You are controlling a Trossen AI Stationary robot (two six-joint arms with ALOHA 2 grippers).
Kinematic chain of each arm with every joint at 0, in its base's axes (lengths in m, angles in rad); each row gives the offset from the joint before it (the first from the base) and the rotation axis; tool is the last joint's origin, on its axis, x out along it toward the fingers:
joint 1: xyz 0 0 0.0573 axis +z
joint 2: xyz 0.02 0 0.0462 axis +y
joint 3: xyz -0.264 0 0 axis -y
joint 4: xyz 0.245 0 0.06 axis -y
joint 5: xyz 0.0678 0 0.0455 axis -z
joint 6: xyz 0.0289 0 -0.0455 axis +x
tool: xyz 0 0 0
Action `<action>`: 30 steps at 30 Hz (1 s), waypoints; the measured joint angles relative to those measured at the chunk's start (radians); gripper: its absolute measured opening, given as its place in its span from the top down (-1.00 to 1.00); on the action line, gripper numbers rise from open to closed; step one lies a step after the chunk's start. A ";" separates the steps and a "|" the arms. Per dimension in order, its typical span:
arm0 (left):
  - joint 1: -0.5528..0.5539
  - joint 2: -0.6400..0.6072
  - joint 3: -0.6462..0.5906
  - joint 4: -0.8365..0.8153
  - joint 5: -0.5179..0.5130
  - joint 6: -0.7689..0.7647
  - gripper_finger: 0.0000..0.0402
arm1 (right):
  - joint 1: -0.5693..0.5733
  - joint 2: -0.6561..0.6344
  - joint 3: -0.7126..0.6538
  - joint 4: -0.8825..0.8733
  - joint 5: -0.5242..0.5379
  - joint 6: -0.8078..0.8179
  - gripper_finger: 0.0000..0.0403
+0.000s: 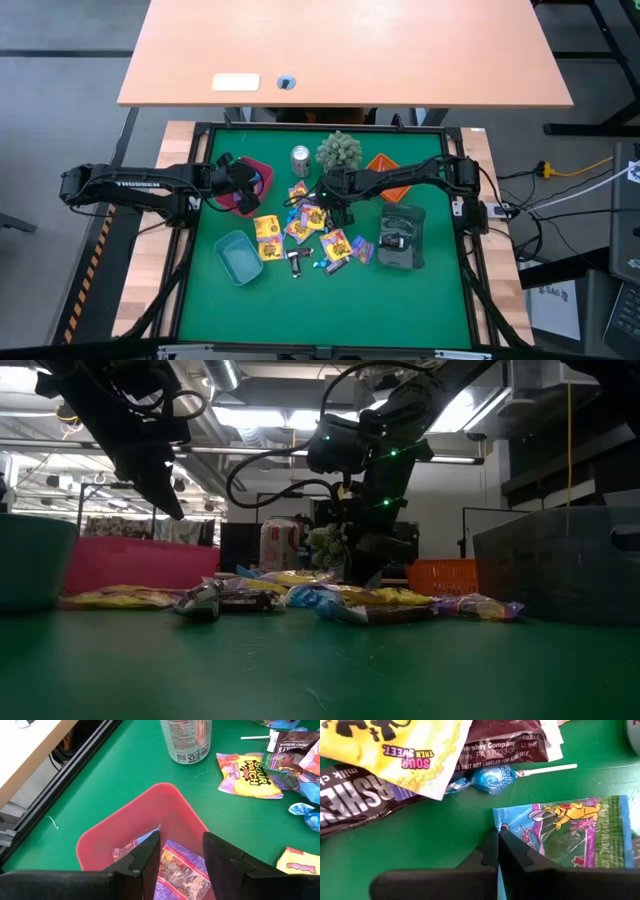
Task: Sort candy
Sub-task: Put the blue gummy into the red transparent bin
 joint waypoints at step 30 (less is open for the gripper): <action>-0.001 0.000 0.000 0.079 0.122 0.014 0.33 | 0.026 -0.004 0.295 -0.274 -0.044 0.043 1.00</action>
